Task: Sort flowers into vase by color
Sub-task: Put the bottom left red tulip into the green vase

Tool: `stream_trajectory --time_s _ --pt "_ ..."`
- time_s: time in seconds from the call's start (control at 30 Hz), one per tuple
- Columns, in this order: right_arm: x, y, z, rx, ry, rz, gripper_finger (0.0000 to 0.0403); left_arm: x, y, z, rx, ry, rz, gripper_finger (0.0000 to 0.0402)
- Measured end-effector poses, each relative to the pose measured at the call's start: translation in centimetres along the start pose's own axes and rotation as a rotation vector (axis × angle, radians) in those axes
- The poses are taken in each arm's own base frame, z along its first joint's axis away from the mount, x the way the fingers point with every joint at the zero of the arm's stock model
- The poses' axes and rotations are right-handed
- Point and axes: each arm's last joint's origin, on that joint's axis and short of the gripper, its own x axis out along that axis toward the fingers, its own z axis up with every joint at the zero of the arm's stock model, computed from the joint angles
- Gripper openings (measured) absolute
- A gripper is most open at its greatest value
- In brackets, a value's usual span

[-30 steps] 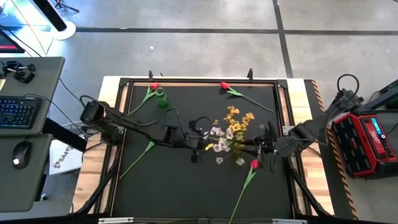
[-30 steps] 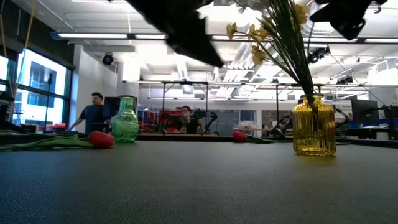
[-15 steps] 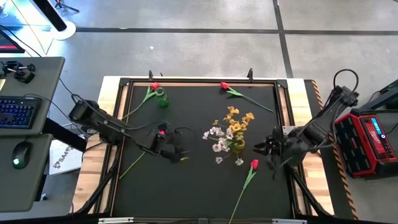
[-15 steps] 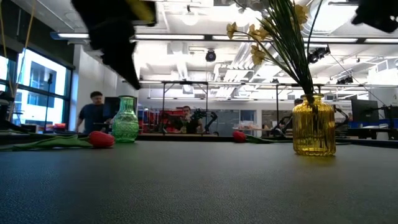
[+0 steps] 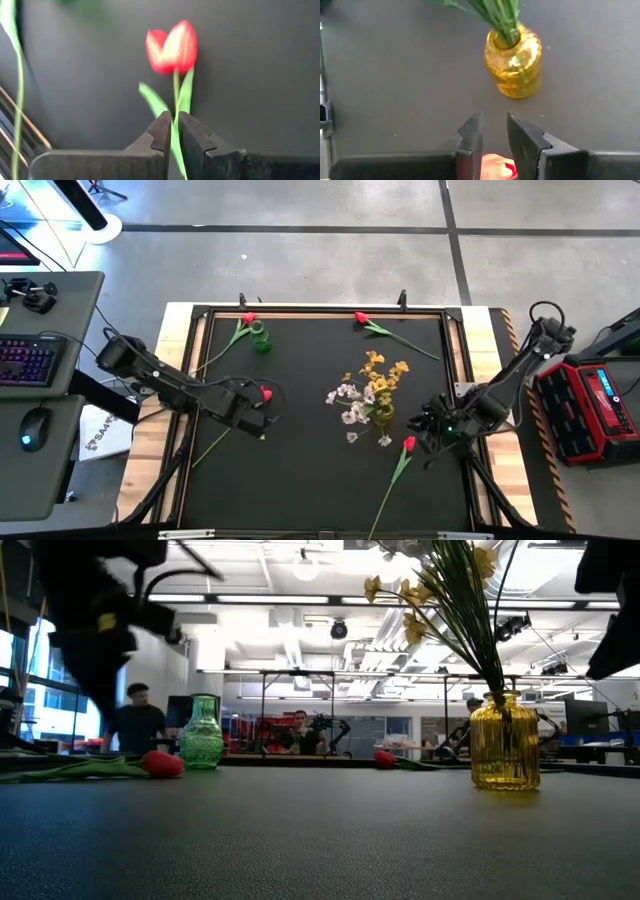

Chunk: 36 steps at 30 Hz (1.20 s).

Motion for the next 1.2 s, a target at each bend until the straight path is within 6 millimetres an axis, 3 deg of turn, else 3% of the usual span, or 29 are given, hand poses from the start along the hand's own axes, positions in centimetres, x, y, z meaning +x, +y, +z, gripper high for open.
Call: stream_trajectory --time_s 0.23,0.37,0.47,0.63,0.93,1.07,1.2 --pt "1.3 0.0 -0.8 -0.028 -0.053 0.083 0.0075 2.0 1.7 -2.2 -0.128 0.068 -0.023 0.0106" --pt "1.6 0.1 -0.8 -0.051 -0.108 0.099 0.0075 3.7 1.4 -2.5 -0.155 0.052 -0.106 0.0151" --pt "1.6 0.0 -0.8 -0.051 -0.131 0.094 0.0075 4.7 1.1 -2.4 -0.165 0.034 -0.175 0.016" --pt "1.6 0.0 -0.8 -0.05 -0.143 0.089 0.0075 5.4 1.6 -1.9 -0.188 0.026 -0.166 0.0131" --pt "1.6 0.0 -0.7 -0.047 -0.177 0.074 0.0075 6.0 1.4 -0.5 -0.117 -0.035 -0.195 0.0014" --pt "1.6 0.0 -0.7 -0.048 -0.177 0.074 0.0075 5.7 1.0 0.4 -0.126 -0.122 -0.22 0.0006" --pt "1.6 0.0 -0.7 -0.052 -0.177 0.072 0.0075 3.9 0.8 2.2 -0.151 -0.318 -0.237 0.0003"
